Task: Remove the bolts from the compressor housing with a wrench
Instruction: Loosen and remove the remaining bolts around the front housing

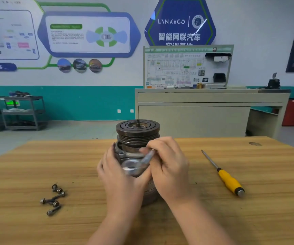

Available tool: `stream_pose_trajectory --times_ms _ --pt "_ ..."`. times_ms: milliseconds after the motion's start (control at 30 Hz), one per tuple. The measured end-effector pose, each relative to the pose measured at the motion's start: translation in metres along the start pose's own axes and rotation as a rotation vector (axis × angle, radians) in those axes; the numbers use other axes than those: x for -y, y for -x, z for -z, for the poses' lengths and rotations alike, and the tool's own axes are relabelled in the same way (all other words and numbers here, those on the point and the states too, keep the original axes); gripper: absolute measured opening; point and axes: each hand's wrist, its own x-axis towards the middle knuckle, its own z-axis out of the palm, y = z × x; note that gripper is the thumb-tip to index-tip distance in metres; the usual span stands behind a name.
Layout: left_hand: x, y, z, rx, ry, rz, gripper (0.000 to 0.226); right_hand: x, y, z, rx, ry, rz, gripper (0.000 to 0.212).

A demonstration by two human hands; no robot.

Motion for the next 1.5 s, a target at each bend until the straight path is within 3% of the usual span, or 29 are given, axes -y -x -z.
stream_pose_trajectory --times_ms 67,200,300,367,500,833,900,967,1100,1167,1233,1367,1500 --pt "-0.003 0.002 0.002 -0.003 -0.039 0.019 0.107 0.003 0.000 -0.002 -0.146 -0.099 -0.159 0.024" --pt "-0.006 0.002 0.006 0.003 0.003 0.061 0.115 -0.004 -0.018 0.004 -0.521 -0.522 -0.735 0.020" --pt "0.000 -0.002 0.010 0.010 0.105 0.087 0.109 -0.028 -0.031 0.017 -0.484 -0.795 -1.135 0.022" --pt "0.006 -0.006 0.013 0.014 0.158 0.113 0.101 -0.036 -0.035 0.023 -0.466 -1.022 -1.275 0.022" --pt "0.014 -0.015 0.015 0.049 0.246 0.120 0.082 -0.038 -0.034 0.026 -0.575 -1.148 -1.179 0.022" --pt "0.014 -0.019 0.016 0.079 0.428 0.199 0.050 -0.014 -0.025 0.019 -0.454 -0.652 -0.835 0.019" --pt "0.016 -0.022 0.017 0.088 0.446 0.202 0.041 -0.007 -0.021 0.015 -0.426 -0.511 -0.709 0.025" --pt "0.019 -0.024 0.019 0.096 0.457 0.199 0.040 0.001 -0.018 0.012 -0.363 -0.379 -0.526 0.017" --pt "0.026 -0.027 0.018 0.094 0.473 0.180 0.042 0.007 -0.008 0.006 -0.145 -0.216 -0.167 0.013" --pt "0.028 -0.033 0.014 0.077 0.522 0.199 0.024 0.008 -0.005 0.004 -0.090 -0.176 -0.064 0.013" --pt "0.029 -0.034 0.012 0.077 0.557 0.208 0.018 0.009 -0.003 0.002 -0.075 -0.159 -0.037 0.018" --pt "0.031 -0.026 0.017 0.115 0.505 0.170 0.038 0.004 -0.004 0.004 -0.111 -0.113 -0.036 0.009" --pt "0.034 -0.032 0.022 0.095 0.485 0.206 0.034 0.009 -0.007 0.005 -0.239 -0.167 -0.219 0.030"
